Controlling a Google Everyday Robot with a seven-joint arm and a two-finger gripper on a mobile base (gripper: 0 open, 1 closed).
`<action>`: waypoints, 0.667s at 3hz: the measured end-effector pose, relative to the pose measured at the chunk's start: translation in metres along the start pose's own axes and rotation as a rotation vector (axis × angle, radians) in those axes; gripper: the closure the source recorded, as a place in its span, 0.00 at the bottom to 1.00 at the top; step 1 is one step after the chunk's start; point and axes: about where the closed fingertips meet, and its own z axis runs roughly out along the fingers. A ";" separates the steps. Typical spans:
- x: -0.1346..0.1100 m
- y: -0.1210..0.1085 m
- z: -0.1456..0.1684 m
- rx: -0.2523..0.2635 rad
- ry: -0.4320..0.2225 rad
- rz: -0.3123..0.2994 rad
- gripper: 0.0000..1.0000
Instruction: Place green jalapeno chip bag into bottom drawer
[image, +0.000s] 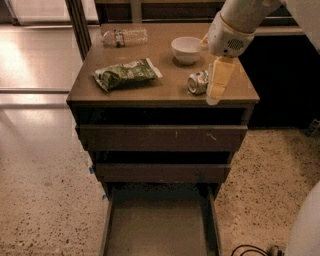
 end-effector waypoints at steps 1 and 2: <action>-0.013 -0.028 0.013 0.022 -0.026 -0.011 0.00; -0.013 -0.028 0.013 0.022 -0.026 -0.011 0.00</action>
Offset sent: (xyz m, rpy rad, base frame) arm 0.0302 0.0187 -0.0064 0.0233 -0.0162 0.0158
